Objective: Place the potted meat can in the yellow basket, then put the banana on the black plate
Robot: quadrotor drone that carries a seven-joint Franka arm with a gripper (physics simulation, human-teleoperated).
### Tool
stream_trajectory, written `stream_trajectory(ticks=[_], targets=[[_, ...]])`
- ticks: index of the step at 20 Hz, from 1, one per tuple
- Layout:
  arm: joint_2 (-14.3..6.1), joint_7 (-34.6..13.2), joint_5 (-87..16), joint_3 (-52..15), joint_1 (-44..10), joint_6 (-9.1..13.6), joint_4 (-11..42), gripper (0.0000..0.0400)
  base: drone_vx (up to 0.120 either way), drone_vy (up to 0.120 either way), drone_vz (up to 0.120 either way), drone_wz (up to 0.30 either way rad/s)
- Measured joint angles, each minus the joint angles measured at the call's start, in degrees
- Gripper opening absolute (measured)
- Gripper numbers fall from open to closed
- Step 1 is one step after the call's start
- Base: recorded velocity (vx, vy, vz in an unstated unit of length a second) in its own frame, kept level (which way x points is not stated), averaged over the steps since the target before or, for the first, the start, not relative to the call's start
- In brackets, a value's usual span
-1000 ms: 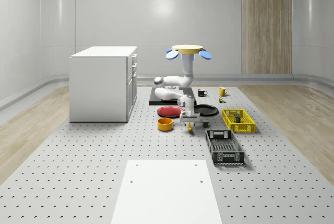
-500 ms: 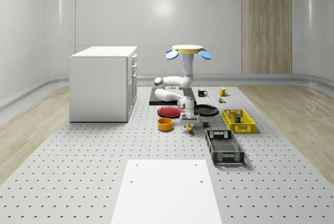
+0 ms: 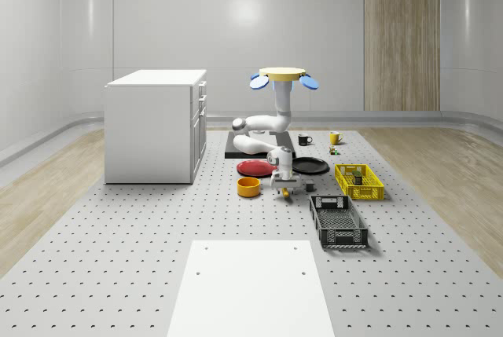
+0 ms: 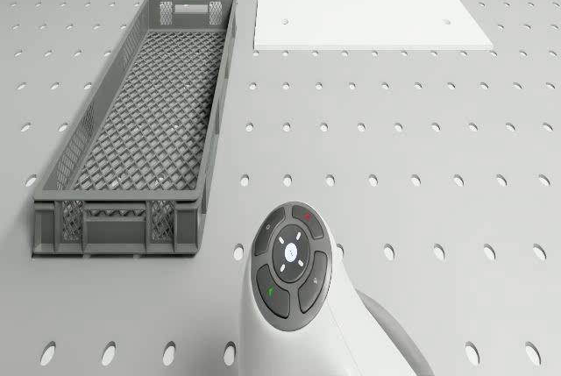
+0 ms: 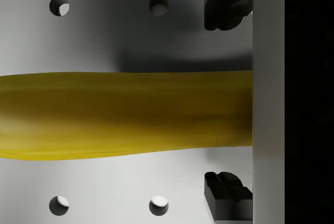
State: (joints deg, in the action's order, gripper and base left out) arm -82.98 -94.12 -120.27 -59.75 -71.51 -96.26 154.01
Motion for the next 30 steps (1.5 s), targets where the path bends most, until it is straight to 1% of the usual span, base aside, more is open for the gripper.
stream_trajectory(ticks=[1, 2, 3, 4, 6, 11, 15, 19, 24, 26, 29, 30], targets=[[0.07, 0.02, -0.05, 0.03, -0.01, 0.03, -0.05, 0.0329, 0.000, 0.000, 0.000, 0.000], [0.14, 0.05, -0.10, 0.06, -0.02, 0.06, -0.09, 0.0290, 0.000, 0.000, 0.000, 0.000], [0.20, 0.07, -0.13, 0.08, -0.01, 0.09, -0.13, 0.0259, 0.000, 0.000, 0.000, 0.000], [0.26, 0.10, -0.17, 0.10, 0.00, 0.13, -0.15, 0.0235, 0.000, 0.000, 0.000, 0.000], [0.37, 0.14, -0.24, 0.13, 0.02, 0.20, -0.18, 0.0202, 0.000, 0.000, 0.000, 0.000], [0.62, 0.15, -0.46, 0.00, 0.18, 0.66, -0.07, 0.0197, 0.000, 0.000, 0.000, 0.000], [0.62, 0.35, 0.87, -1.64, 0.73, 1.82, 0.93, 0.0197, 0.000, 0.000, 0.010, 0.000], [0.54, -0.07, 2.76, -3.81, 1.28, 3.14, 2.10, 0.0201, 0.000, 0.000, 0.120, 0.000], [0.47, -0.60, 4.04, -5.23, 1.55, 3.89, 2.78, 0.0200, 0.000, 0.008, 0.120, 0.000], [0.43, -0.74, 4.30, -5.51, 1.58, 4.02, 2.90, 0.0200, -0.040, 0.120, 0.120, 0.000], [0.38, -0.84, 4.54, -5.76, 1.60, 4.11, 3.01, 0.0201, -0.120, 0.120, 0.107, 0.000], [0.37, -0.86, 4.60, -5.81, 1.60, 4.12, 3.03, 0.0201, -0.120, 0.120, 0.000, 0.000]])
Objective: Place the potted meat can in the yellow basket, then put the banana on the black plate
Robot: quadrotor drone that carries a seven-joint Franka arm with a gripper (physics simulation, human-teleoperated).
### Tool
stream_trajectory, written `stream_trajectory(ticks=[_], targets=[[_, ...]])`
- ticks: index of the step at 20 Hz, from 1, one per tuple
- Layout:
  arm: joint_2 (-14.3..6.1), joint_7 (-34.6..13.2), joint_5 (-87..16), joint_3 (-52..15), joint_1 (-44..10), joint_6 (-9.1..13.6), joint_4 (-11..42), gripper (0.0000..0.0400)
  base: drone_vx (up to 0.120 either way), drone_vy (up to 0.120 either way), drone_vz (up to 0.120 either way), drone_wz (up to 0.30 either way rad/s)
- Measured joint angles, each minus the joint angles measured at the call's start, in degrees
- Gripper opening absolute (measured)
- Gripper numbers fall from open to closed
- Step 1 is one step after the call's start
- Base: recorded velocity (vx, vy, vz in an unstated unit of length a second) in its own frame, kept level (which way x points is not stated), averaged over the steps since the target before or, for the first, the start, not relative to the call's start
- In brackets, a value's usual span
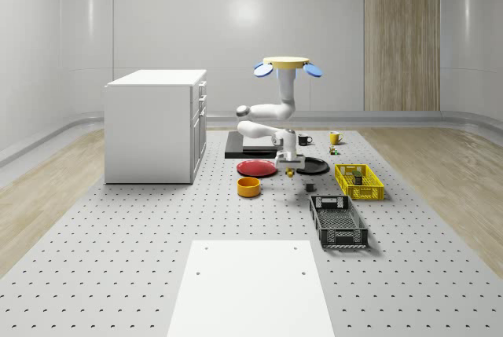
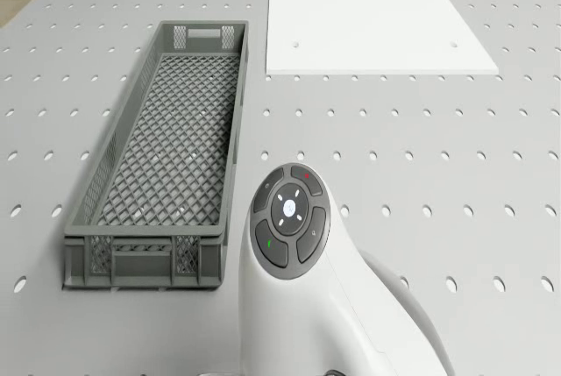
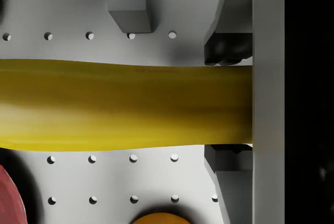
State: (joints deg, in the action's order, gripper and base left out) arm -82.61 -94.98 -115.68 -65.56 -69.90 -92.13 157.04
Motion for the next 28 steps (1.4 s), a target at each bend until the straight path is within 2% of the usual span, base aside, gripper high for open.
stream_trajectory(ticks=[28], targets=[[-0.42, -0.20, 0.38, -0.25, -0.17, -0.28, 0.05, 0.0201, -0.120, 0.117, 0.000, 0.000]])
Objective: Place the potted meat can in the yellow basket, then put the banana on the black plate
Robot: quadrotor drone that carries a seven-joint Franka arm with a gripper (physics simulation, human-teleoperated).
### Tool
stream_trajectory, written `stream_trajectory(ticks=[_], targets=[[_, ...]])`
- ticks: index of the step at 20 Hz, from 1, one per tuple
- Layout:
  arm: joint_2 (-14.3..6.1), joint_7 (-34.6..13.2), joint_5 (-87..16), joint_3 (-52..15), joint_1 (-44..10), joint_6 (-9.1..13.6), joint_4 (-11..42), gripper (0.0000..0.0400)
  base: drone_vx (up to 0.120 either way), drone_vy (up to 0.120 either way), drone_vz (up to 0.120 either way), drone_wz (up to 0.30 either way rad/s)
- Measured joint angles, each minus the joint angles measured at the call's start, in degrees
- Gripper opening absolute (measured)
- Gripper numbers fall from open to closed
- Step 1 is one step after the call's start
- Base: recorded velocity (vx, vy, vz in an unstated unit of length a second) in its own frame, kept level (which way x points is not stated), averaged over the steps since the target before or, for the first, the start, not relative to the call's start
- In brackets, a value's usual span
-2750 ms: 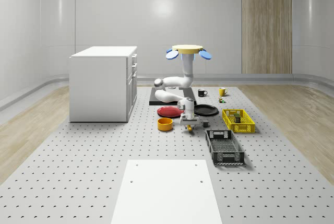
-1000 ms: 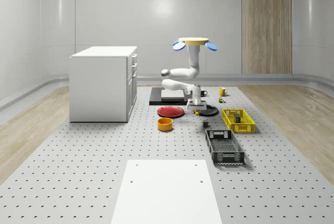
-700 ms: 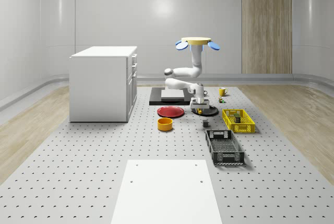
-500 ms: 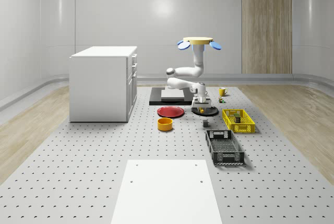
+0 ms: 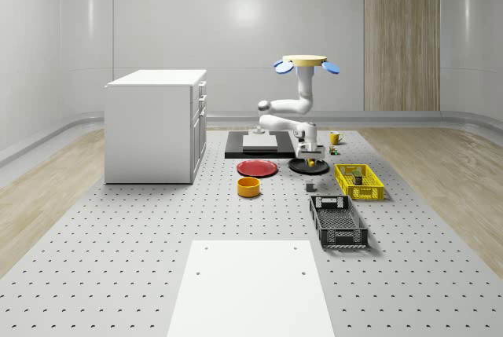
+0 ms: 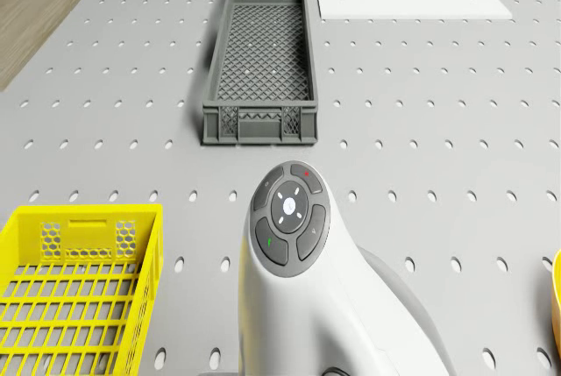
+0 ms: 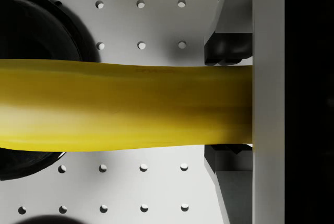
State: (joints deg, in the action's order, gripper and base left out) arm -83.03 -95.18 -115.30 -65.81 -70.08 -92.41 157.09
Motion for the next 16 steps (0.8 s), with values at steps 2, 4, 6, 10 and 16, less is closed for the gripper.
stream_trajectory(ticks=[2, 4, 6, 10, 16], targets=[[-0.03, -0.01, 0.01, 0.00, -0.01, -0.02, 0.00, 0.0201, -0.120, 0.000, 0.000, 0.000], [-0.05, -0.02, 0.02, -0.01, -0.02, -0.05, 0.00, 0.0201, -0.120, 0.020, 0.000, 0.000], [-0.07, -0.03, 0.03, -0.01, -0.04, -0.07, -0.01, 0.0201, -0.120, 0.120, 0.000, 0.000], [-0.12, -0.04, 0.06, -0.01, -0.06, -0.11, -0.01, 0.0201, -0.120, 0.030, 0.000, 0.000], [-0.18, -0.07, 0.09, -0.02, -0.09, -0.17, -0.02, 0.0201, -0.120, 0.000, 0.000, 0.000]])
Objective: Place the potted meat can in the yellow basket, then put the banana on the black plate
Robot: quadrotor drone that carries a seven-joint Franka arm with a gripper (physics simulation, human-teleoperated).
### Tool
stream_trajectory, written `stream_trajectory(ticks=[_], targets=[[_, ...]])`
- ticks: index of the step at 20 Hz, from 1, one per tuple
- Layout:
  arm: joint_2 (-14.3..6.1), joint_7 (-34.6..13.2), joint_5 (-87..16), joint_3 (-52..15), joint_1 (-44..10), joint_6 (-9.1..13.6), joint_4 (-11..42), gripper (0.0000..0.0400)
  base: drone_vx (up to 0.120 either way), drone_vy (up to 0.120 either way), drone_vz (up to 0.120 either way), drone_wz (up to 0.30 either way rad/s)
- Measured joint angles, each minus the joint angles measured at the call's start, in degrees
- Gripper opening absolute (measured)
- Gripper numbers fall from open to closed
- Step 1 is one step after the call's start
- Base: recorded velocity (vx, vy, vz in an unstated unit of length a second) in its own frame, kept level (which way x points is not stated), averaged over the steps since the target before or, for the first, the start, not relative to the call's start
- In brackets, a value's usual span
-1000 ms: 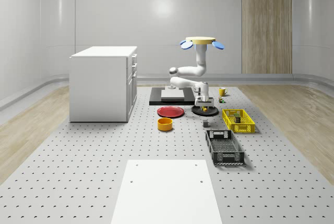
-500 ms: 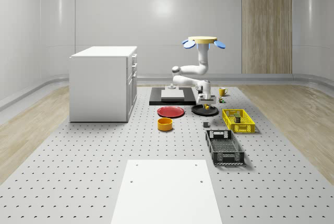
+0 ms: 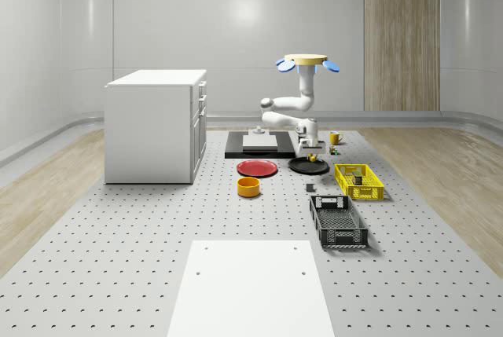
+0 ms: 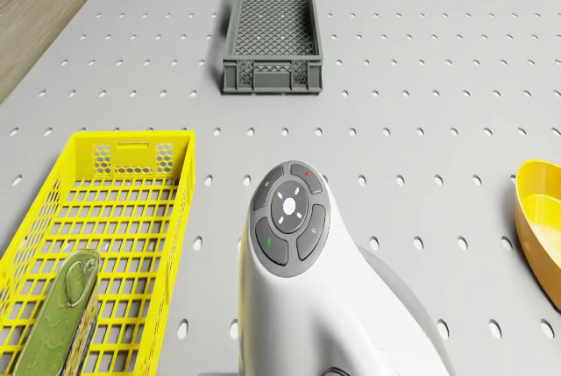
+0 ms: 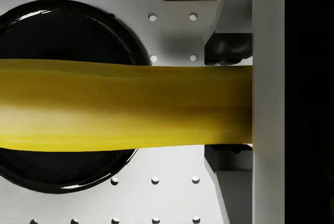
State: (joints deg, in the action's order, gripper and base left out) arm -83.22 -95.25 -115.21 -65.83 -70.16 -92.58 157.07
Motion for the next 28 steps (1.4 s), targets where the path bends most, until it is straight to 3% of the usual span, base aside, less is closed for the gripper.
stream_trajectory(ticks=[3, 8, 28], targets=[[-0.03, -0.01, 0.01, 0.00, -0.01, -0.03, 0.00, 0.0201, -0.120, 0.000, 0.000, 0.000], [-0.08, -0.03, 0.04, -0.01, -0.04, -0.07, -0.01, 0.0201, -0.120, 0.000, -0.120, 0.000], [-0.25, -0.09, 0.11, -0.03, -0.12, -0.23, -0.02, 0.0201, -0.120, 0.000, 0.000, 0.000]])
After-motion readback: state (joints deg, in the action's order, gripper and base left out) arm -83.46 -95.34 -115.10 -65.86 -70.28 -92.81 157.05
